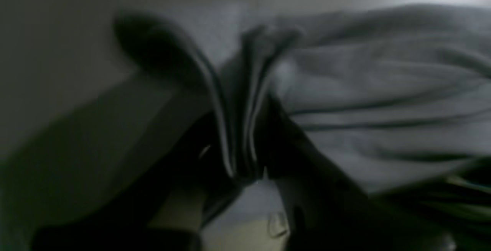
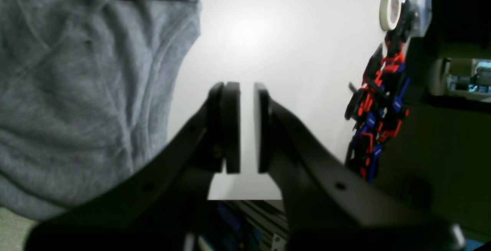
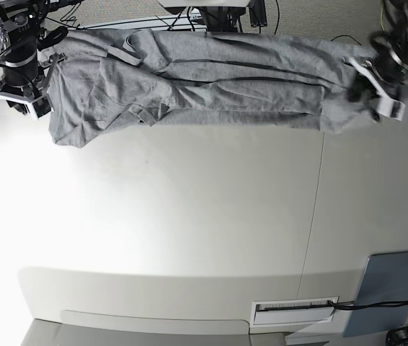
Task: Fold the T-shirt properly
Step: 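Move left gripper to the hem end of the strip and grasp it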
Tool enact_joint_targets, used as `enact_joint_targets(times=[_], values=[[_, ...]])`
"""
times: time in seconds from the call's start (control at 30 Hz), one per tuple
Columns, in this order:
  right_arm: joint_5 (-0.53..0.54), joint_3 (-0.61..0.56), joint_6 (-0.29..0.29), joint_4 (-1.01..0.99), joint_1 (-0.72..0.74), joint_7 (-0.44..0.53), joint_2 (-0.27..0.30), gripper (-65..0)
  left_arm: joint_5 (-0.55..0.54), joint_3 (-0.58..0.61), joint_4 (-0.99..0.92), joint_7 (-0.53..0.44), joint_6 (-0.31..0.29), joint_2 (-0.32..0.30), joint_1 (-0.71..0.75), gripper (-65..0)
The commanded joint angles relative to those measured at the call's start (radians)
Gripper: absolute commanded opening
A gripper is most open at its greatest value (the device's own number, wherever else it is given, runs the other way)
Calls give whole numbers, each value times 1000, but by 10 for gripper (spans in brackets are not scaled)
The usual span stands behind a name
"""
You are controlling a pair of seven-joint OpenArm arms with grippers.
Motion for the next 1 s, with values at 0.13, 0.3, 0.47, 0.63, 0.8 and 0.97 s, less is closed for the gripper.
enact_joint_targets(times=[0.13,0.3,0.47,0.63,0.8,0.97], values=[[-79,9,-72,13,36,2,15,-579,-79,91,154,-29,-15,68,29,-650],[-221,10,-128,13,64,-27,15,-579,-13,335,158,-73,10,114,19,-650],[-290,48,-173,13,63,-66,14,-579,117,541,154,-118,88,156,-44,-650],[-290,95,-172,13,63,-68,15,-579,208,686,91,-122,136,217,-144,-650],[-290,95,-172,13,63,-67,15,-579,217,766,9,-117,142,238,-190,-650],[-290,95,-172,13,64,-62,15,-579,217,825,-12,-118,142,238,-211,-650]])
